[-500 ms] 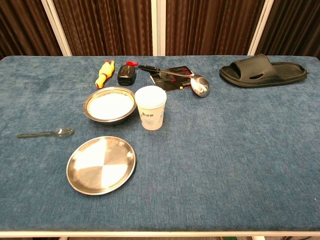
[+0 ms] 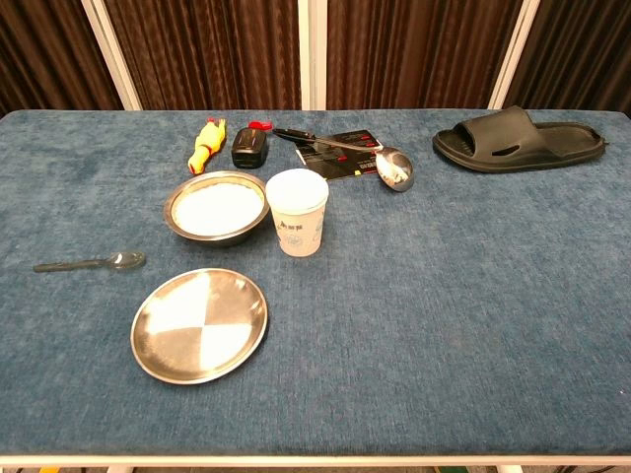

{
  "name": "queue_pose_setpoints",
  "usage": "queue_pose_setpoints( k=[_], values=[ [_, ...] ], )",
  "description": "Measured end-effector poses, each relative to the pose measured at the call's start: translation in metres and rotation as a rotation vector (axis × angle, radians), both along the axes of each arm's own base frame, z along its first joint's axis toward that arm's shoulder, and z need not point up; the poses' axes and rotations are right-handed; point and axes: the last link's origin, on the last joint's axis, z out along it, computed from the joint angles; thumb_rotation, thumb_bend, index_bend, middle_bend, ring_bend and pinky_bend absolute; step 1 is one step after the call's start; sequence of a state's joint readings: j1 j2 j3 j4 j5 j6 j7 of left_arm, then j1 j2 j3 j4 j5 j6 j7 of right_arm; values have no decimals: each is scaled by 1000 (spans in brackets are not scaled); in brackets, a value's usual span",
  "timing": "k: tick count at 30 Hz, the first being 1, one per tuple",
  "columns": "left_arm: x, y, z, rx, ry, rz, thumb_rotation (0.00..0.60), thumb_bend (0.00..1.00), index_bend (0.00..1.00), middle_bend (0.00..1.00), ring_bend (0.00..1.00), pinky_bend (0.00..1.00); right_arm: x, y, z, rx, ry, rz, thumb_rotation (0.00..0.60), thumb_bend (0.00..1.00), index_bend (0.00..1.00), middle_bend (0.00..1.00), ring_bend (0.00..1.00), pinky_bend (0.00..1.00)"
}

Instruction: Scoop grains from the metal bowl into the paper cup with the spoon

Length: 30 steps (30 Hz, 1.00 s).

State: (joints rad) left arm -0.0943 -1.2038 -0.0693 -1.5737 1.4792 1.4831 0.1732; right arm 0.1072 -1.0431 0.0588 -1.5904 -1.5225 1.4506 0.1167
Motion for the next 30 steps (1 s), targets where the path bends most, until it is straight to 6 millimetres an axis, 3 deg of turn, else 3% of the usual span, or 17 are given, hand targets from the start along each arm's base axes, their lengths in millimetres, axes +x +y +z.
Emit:
queue_pose_setpoints(
  k=[3, 5, 8, 12, 16, 21, 30],
  values=[
    [2, 15, -3, -23, -14, -10, 600, 170, 285, 270, 141, 92, 2, -4, 2, -4, 5, 12, 600, 258, 32, 203, 0, 103],
    [3, 28, -6, -46, -24, -13, 600, 168, 321, 319, 204, 158, 4, -6, 3, -7, 8, 21, 600, 258, 32, 203, 0, 103],
    [5, 47, -14, -86, -45, -14, 600, 167, 390, 411, 284, 338, 5, -9, 4, -8, 12, 32, 600, 257, 32, 203, 0, 103],
    [9, 70, -31, -166, -94, 3, 600, 172, 485, 616, 529, 650, 6, -14, 4, -4, 14, 38, 600, 258, 32, 206, 0, 103],
    [17, 92, -55, -277, -160, 29, 600, 192, 508, 711, 662, 830, 6, -18, 1, 8, 14, 37, 600, 258, 32, 209, 0, 103],
    [29, 116, -90, -358, -209, 52, 600, 227, 515, 803, 770, 927, 3, -19, 0, 13, 12, 25, 600, 258, 32, 212, 0, 103],
    [32, 122, -129, -439, -236, 146, 600, 261, 524, 859, 825, 955, -1, -17, 0, 20, 12, -5, 600, 257, 32, 216, 0, 103]
  ],
)
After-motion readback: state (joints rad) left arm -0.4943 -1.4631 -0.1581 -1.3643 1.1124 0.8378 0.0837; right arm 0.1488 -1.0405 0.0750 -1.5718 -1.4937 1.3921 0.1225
